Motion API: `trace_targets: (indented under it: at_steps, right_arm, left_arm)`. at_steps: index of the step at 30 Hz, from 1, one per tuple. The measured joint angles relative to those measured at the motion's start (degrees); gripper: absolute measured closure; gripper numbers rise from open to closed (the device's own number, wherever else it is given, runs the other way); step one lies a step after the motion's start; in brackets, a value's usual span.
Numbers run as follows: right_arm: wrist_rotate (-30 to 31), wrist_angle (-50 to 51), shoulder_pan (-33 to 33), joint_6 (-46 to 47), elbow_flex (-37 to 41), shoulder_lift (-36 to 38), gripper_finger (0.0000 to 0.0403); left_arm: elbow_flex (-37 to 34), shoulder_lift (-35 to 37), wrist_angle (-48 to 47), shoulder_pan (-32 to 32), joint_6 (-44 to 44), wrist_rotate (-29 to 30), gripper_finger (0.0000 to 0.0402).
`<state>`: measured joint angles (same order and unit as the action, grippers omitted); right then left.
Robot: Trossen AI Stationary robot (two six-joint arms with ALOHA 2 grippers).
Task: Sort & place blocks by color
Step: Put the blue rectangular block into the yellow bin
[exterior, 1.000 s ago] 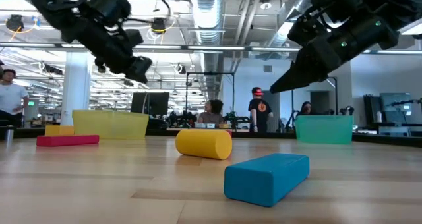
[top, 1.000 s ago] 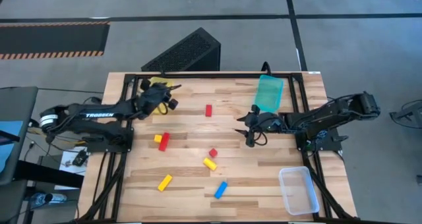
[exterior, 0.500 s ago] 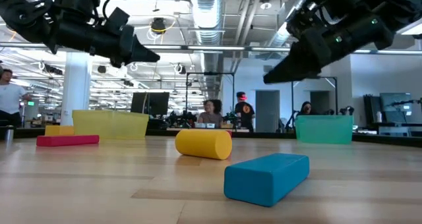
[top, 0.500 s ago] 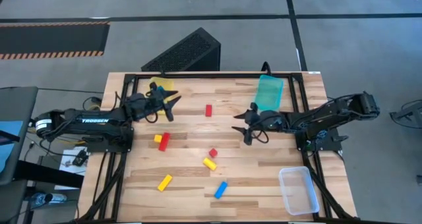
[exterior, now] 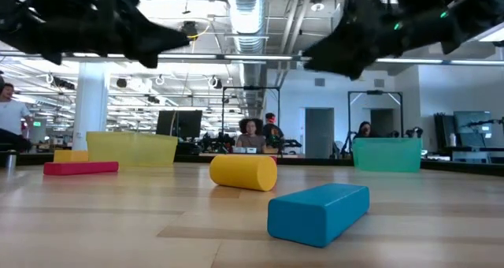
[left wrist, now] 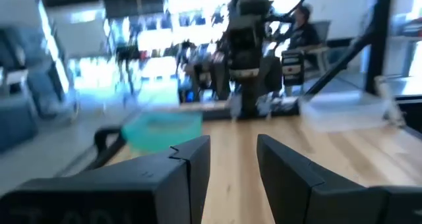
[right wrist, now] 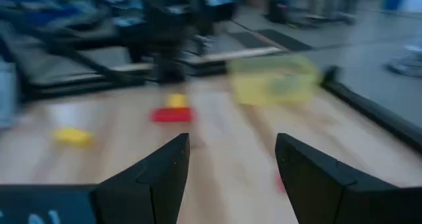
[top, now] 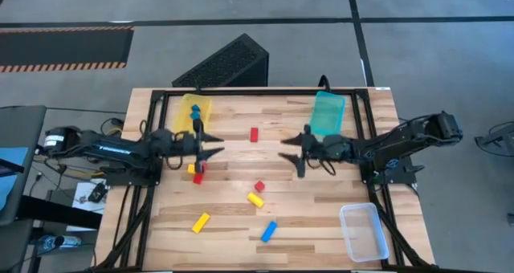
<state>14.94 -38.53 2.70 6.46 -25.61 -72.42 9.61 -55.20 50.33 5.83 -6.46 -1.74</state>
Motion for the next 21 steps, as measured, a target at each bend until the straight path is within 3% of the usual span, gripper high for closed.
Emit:
trace_targets:
  at_steps: [6, 12, 16, 21]
  right_arm:
    - [4.9, -0.1, 6.5, 6.4, 0.0, -0.2, 0.0154]
    - [11.1, -0.7, 12.7, 15.6, -1.0, -7.7, 0.0154]
    - [16.5, 1.8, 17.1, 18.9, -6.9, -15.3, 0.0154]
    - [18.2, 18.2, 21.0, 22.1, -20.3, -22.3, 0.0154]
  left_arm:
    - [-2.5, 0.8, 3.9, -11.2, -2.0, 9.1, 0.0286]
    - [-2.5, 0.7, -1.0, -20.0, 1.9, 16.1, 0.0286]
    - [-2.5, 0.7, 0.2, -26.8, 3.1, 19.7, 0.0286]
    - [-2.5, 0.6, -1.5, -36.2, 6.3, 27.1, 0.0286]
